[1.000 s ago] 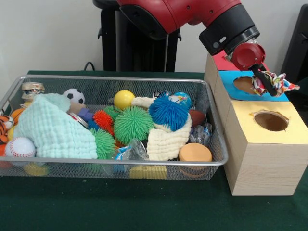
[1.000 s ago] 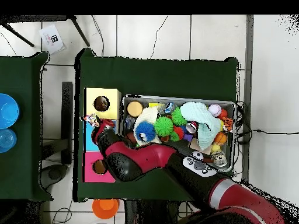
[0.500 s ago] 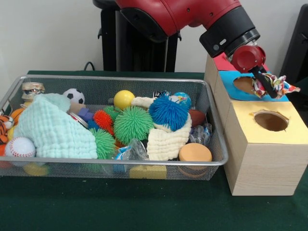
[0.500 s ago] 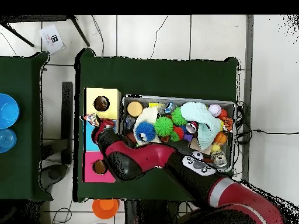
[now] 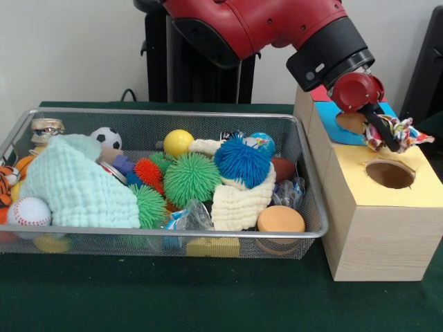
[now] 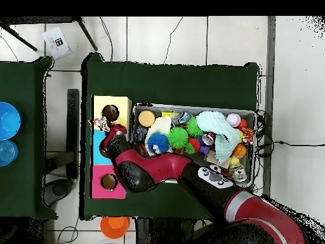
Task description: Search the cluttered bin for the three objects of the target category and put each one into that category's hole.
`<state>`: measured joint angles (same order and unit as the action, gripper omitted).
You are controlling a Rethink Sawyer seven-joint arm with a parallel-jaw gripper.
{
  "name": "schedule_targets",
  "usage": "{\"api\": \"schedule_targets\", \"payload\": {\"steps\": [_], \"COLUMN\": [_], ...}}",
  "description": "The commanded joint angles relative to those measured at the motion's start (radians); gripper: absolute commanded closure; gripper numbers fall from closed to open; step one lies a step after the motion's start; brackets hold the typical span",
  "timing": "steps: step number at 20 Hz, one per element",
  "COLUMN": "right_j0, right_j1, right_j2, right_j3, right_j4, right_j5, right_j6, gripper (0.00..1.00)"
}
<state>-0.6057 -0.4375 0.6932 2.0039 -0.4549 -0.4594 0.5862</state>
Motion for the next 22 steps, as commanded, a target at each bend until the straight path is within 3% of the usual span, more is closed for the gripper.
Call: {"api": "schedule_targets", "payload": {"steps": [1,13,22], "right_j0": [0.002,0.004,0.028], "right_j1": [0.025,0.049,0.064], "right_j2": [-0.072,-0.064,-0.082], "right_j3": [-0.131,-0.149,-0.179], "right_j4": [-0.053,-0.078,-0.088], "right_j5": [-0.099,-0.077,-0.138], "right_j6": [0.239,0.24,0.244], "gripper": [1.0,1.0,1.0]}}
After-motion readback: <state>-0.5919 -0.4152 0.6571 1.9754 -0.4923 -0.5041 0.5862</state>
